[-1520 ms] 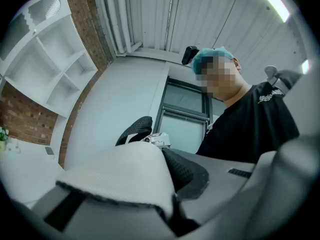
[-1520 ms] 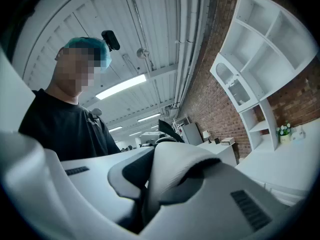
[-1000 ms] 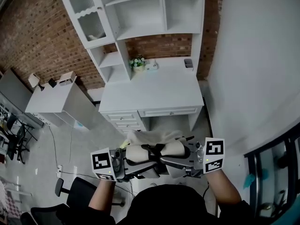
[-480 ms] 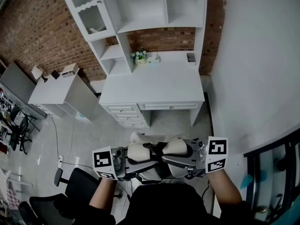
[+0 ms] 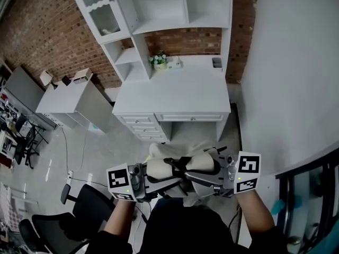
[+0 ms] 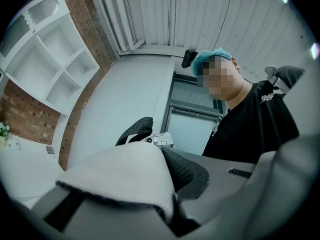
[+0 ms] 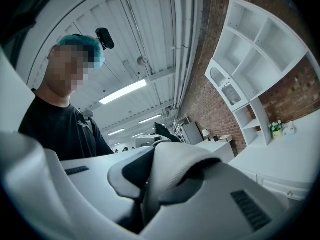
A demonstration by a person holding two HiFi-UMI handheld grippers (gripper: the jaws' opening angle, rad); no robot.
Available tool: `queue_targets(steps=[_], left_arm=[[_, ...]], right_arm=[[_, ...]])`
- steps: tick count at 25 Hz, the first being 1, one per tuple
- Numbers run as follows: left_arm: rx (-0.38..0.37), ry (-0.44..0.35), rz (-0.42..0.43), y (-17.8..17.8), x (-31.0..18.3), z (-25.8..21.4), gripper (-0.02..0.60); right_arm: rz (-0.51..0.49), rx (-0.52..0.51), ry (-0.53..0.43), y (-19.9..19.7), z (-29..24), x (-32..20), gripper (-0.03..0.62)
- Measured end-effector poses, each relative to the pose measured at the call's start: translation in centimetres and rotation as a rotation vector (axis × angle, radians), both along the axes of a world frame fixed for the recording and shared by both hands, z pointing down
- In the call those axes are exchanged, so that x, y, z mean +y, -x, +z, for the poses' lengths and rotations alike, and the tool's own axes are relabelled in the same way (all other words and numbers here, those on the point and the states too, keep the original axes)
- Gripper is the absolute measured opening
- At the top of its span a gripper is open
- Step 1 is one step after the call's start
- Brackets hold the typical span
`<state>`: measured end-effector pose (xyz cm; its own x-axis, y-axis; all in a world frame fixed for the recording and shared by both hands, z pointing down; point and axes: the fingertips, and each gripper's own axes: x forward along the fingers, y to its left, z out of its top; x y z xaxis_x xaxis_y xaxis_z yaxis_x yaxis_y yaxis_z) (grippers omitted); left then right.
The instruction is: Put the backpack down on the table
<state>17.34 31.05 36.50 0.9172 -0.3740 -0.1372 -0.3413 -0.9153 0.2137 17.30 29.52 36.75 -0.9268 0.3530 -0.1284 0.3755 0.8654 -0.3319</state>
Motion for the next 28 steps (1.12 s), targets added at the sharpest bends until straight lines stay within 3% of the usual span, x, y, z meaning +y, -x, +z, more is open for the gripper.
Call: queue_targets(steps=[7,16,28], left_arm=[[-0.027,-0.021,0.066,-0.9,-0.7,0.4,0.044],[-0.007,-0.009,0.117,-0.4,-3.5,0.8,0.044],[-0.005,-0.021,0.164,2.9,-10.1,1.0,0.044]], right_arm=[[0.042,-0.032,-0.025,-0.9,0.2,-1.2,0.048],[0.096,-0.021,-0.002,-0.6,0.7,-3.6,0.048],[0.143,-0.001,0.031,2.8,0.7,-10.8,0.048]])
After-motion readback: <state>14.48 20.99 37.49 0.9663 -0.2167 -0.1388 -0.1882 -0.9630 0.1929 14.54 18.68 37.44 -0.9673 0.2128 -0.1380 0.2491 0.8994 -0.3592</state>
